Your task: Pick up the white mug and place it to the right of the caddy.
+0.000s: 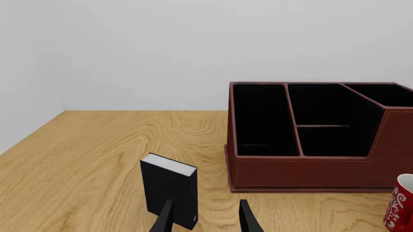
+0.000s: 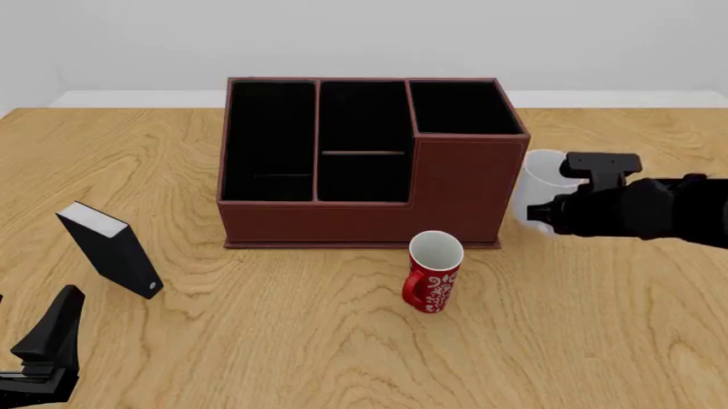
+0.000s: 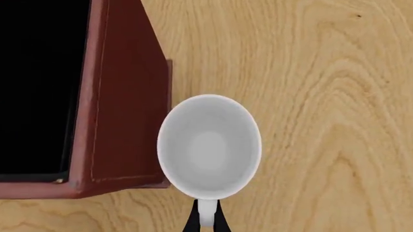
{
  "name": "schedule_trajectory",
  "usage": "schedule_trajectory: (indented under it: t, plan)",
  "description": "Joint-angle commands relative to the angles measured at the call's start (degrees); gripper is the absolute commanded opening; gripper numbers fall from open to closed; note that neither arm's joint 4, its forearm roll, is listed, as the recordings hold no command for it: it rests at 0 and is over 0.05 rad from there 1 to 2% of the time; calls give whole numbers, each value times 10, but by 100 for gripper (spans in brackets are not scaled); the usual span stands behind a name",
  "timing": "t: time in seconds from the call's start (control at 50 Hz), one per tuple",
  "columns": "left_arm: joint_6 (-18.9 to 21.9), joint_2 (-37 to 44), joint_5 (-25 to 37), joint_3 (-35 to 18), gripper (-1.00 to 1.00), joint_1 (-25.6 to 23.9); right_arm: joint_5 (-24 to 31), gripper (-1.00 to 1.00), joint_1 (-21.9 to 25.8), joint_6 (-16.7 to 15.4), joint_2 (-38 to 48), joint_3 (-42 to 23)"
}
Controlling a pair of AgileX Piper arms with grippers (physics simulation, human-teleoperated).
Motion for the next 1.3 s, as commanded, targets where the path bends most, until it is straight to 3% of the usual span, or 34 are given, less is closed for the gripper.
schedule_trajectory:
  t: [0.02,1.2,1.22,1.3]
  plan:
    - [0,0,0,0,100,0,-10,-100,0,10,8,3]
    - [0,0,0,0,100,0,-70,-100,-5,43,62,32]
    - [0,0,0,0,100,0,-69,100,-12,39,60,31]
    - [0,0,0,0,100,0,-69,100,-9,43,61,33]
